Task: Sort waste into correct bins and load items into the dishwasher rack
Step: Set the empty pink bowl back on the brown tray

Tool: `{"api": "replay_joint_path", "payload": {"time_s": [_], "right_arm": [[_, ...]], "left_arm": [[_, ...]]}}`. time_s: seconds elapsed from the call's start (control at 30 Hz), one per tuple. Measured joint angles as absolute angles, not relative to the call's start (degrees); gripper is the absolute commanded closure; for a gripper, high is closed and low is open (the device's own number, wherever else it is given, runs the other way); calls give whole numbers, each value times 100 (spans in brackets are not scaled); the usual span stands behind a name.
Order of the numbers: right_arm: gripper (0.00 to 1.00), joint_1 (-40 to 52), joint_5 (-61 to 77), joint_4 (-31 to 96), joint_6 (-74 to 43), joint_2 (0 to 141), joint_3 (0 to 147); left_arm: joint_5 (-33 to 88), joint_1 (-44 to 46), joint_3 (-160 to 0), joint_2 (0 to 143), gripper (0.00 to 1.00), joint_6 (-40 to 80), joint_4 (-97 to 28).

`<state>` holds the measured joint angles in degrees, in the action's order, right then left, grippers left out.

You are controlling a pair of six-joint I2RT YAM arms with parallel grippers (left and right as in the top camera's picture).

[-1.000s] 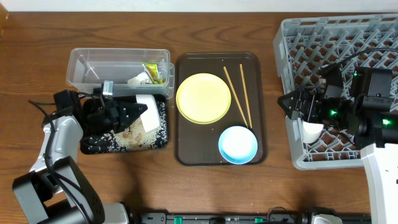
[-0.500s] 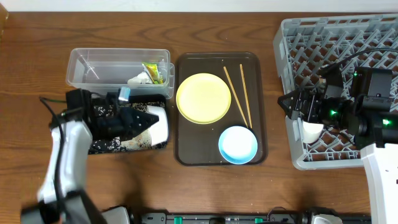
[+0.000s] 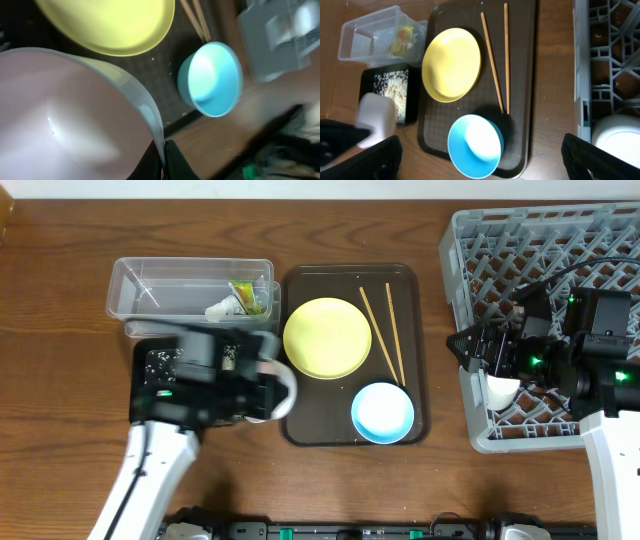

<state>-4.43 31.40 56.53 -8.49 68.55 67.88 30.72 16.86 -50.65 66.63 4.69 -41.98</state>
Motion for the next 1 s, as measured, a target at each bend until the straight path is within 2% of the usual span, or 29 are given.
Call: {"api": "replay_joint_path", "payload": {"time_s": [0.2, 0.37, 0.47, 0.5, 0.57, 0.63, 0.67, 1.0], "right_arm": [[1, -440, 3133, 5651, -849, 6855, 6788], [1, -443, 3129, 5651, -849, 6858, 6788], [1, -443, 3127, 5653, -849, 6855, 6788], [1, -443, 3127, 5651, -849, 6855, 6788], [1, -443, 3127, 5651, -849, 6855, 6788], [1, -440, 3127, 5653, -849, 6855, 6788], [1, -443, 3127, 5651, -849, 6855, 6788], [1, -440, 3127, 5651, -849, 6855, 6788]], "left_arm": [[1531, 3306, -5065, 7496, 88, 1035, -3564], [1028, 3841, -5065, 8232, 83, 1435, -2950], [864, 3909, -5065, 8403, 72, 1627, -2838], [812, 3911, -5065, 8405, 68, 1706, -2832], [687, 3911, -5065, 8357, 44, 1833, -2816], [611, 3911, -5065, 8270, 28, 1883, -2821], [576, 3911, -5065, 8197, 24, 1920, -2821], [172, 3911, -5098, 6508, 15, 1922, -2703]]}}
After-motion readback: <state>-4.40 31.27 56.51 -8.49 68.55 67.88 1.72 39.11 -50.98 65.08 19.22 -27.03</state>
